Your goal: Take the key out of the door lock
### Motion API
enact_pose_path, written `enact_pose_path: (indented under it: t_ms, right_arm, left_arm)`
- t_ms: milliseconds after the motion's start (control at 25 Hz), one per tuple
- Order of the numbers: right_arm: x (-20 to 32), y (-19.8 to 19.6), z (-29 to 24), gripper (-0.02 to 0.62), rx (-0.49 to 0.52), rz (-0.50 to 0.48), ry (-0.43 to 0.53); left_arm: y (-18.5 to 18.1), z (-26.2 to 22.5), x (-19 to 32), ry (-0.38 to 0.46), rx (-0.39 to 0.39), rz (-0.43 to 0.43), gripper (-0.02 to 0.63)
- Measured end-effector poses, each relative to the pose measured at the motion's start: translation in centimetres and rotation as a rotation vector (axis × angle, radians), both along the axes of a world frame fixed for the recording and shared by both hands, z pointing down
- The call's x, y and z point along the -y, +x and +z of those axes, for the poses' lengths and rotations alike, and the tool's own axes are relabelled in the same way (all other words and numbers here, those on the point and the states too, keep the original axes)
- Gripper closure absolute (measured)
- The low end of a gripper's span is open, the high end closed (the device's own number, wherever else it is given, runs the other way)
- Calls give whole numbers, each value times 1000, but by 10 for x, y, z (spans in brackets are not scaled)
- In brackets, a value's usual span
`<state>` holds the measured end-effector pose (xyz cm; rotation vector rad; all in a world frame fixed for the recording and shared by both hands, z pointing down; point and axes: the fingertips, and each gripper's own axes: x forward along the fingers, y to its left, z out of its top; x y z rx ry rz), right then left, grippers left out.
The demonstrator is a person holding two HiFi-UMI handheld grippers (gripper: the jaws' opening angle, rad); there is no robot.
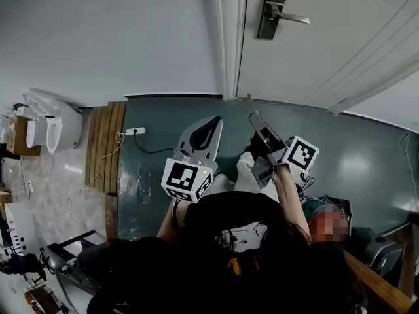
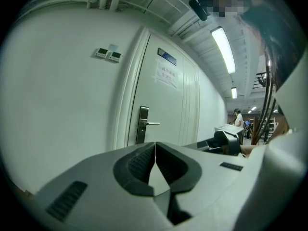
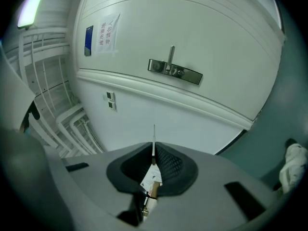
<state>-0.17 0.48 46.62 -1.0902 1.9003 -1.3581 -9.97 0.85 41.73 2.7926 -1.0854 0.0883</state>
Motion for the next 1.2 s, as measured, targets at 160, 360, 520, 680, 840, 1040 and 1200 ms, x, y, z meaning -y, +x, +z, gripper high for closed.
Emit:
enact_pose_path:
  t_ms: [160, 360, 520, 680, 840, 1040, 1200]
  right_arm:
    - [-26, -15, -1, 575, -47, -13, 18]
    - [-44, -28, 2, 575, -100, -28, 20]
    - [-58, -29, 8, 575, -112, -34, 21]
    - [-67, -29, 11, 575, -125, -34, 23]
    - [-70, -35, 11, 575, -130, -46, 36]
    - [-69, -47, 7, 575, -122, -70, 51]
    - [-69, -48, 10, 575, -122, -67, 36]
  left_arm:
    - [-7, -1, -20, 6, -11, 21, 597]
    - [-13, 1, -28, 7, -24, 37, 597]
    - [-12, 5, -39, 6, -17, 47, 597]
    - [-8, 7, -47, 8, -15, 60, 597]
    - [-5, 9, -52, 7, -12, 80, 595]
    - [-6, 6, -55, 13, -20, 86, 597]
    - [-8, 7, -53, 14, -18, 87, 597]
